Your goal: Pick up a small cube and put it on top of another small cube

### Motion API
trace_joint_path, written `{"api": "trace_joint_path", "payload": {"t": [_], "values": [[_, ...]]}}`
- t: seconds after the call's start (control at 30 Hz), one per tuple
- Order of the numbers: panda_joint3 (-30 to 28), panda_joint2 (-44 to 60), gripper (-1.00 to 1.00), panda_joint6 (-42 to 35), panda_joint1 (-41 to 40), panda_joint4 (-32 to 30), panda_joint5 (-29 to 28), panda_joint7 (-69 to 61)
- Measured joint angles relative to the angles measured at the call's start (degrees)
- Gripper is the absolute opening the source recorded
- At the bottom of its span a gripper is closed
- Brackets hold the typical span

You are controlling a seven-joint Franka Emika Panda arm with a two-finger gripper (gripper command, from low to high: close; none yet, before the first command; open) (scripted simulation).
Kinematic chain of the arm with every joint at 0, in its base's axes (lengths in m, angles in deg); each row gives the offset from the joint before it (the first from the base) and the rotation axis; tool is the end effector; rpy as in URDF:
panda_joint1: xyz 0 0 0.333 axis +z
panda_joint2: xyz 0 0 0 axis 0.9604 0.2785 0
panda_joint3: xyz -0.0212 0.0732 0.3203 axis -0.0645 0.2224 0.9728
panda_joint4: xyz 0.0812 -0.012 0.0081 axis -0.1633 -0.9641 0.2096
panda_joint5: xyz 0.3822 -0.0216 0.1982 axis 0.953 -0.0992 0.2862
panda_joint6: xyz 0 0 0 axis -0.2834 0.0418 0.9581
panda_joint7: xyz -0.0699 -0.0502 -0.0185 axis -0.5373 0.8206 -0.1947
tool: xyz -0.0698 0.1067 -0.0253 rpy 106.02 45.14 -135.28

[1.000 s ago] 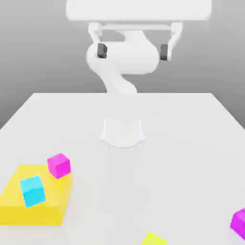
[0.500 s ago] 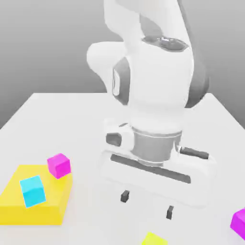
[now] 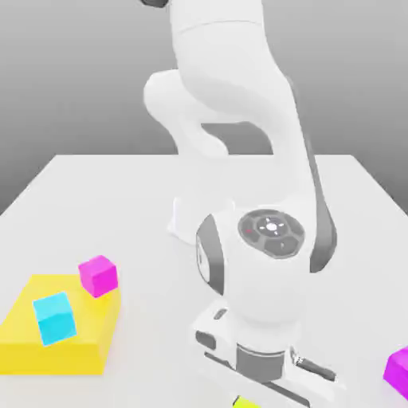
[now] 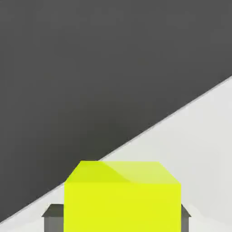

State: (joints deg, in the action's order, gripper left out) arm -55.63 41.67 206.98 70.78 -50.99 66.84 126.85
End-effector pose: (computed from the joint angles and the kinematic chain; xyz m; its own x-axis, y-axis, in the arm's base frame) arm 0.5466 0.0729 0.0953 0.2165 -0.9763 -0.0008 -0.9763 -0.2165 -0.0023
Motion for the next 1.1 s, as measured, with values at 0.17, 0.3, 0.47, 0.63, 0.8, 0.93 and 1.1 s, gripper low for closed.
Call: {"api": "trace_joint_path", "payload": {"t": [0.17,0.3,0.47,0.63,0.8,0.93,1.1], "values": [[0.76,-9.57,-1.00,-6.21,-2.66,-3.49,2.64,-1.67],[-2.65,-17.39,-1.00,-8.92,-6.02,-8.86,3.07,-1.11],[-6.60,-27.39,-1.00,-12.02,-12.58,-15.82,3.80,-0.43],[-9.65,-37.67,-1.00,-14.94,-17.09,-22.86,5.44,-0.36],[-14.13,-48.18,-1.00,-17.72,-21.36,-29.94,7.35,-0.47],[-15.44,-44.87,-1.00,-11.42,-22.30,-32.76,8.08,-0.77],[-15.76,-39.72,1.00,-5.15,-22.10,-33.87,8.51,-1.09]]}}
